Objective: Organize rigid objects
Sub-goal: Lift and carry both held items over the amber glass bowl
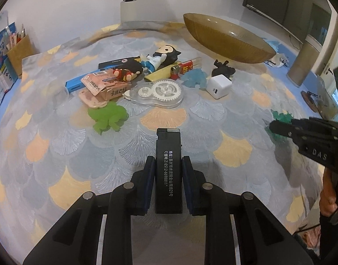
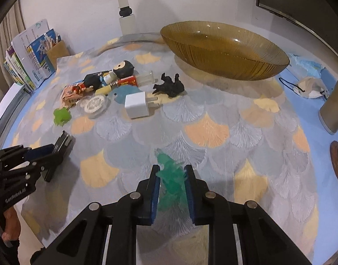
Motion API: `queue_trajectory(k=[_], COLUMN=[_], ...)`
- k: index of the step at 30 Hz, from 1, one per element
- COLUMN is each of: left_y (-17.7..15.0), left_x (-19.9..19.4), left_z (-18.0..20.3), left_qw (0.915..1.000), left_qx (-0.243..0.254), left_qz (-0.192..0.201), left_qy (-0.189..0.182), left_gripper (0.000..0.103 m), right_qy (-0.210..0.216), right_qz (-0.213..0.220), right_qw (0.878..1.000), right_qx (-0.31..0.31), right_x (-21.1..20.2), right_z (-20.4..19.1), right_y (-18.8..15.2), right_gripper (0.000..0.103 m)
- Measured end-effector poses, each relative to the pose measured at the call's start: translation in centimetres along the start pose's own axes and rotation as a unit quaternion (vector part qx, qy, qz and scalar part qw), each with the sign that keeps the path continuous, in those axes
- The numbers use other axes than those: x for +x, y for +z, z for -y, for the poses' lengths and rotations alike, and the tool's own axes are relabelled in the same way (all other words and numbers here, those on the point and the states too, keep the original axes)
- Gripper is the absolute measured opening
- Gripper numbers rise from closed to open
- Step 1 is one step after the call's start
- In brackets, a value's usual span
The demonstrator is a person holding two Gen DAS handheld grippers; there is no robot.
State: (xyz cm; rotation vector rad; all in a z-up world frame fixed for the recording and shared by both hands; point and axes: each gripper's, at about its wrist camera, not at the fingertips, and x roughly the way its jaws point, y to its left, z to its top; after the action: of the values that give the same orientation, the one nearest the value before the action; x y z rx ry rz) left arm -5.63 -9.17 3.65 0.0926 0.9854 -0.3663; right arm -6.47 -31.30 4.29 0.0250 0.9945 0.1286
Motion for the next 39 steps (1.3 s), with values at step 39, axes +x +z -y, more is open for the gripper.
queue_trajectory(k=[39], left_y=[13.8], left_x=[-3.7], left_z=[7.3], left_qw=[0.9879], left_qx=[0.070], left_qz=[0.138], left_qy=[-0.017], left_gripper=[0.021], right_qy=[-0.038], right_qz=[0.159], right_qw=[0.985], right_qx=[0.048], right_x=[-9.3], right_z=[3.8], right_y=[8.7], right_gripper=[0.019])
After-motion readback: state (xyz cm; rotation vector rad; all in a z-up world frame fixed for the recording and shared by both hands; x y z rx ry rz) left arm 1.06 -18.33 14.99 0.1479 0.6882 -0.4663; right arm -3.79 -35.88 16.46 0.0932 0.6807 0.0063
